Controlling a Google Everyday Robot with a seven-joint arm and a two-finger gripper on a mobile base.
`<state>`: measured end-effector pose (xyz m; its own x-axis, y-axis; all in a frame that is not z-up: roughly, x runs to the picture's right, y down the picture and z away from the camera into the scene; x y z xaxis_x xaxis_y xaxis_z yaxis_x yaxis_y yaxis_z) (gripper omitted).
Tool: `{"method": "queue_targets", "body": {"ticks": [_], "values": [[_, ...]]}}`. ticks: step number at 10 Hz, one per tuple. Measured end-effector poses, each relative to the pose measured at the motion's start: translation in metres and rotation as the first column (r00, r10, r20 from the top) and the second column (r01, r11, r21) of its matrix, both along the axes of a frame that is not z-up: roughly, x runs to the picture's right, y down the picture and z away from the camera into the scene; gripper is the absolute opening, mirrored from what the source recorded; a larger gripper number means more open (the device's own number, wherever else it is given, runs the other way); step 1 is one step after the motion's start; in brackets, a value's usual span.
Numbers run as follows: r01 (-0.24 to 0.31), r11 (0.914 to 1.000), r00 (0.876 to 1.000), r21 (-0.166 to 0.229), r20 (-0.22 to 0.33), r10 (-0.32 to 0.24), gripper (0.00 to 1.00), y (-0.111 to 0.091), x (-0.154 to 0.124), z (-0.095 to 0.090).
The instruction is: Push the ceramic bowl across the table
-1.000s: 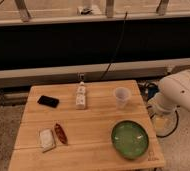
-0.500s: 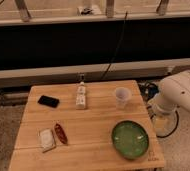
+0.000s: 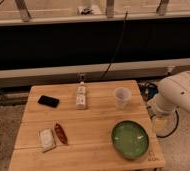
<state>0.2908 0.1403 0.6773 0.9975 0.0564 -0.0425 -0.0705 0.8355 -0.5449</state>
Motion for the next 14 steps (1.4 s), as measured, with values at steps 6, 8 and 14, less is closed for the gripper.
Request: {"method": "queue_targets", "body": {"ticks": [6, 8, 14], "values": [[-0.004, 1.0, 1.0, 0.001, 0.003, 0.004, 0.8, 0.0006, -0.0033, 0.0009], [-0.004, 1.0, 1.0, 0.002, 0.004, 0.004, 0.8, 0.0011, -0.0047, 0.0014], [-0.01, 0.9999, 1.0, 0.007, 0.004, 0.01, 0.8, 0.003, -0.007, 0.0039]]}}
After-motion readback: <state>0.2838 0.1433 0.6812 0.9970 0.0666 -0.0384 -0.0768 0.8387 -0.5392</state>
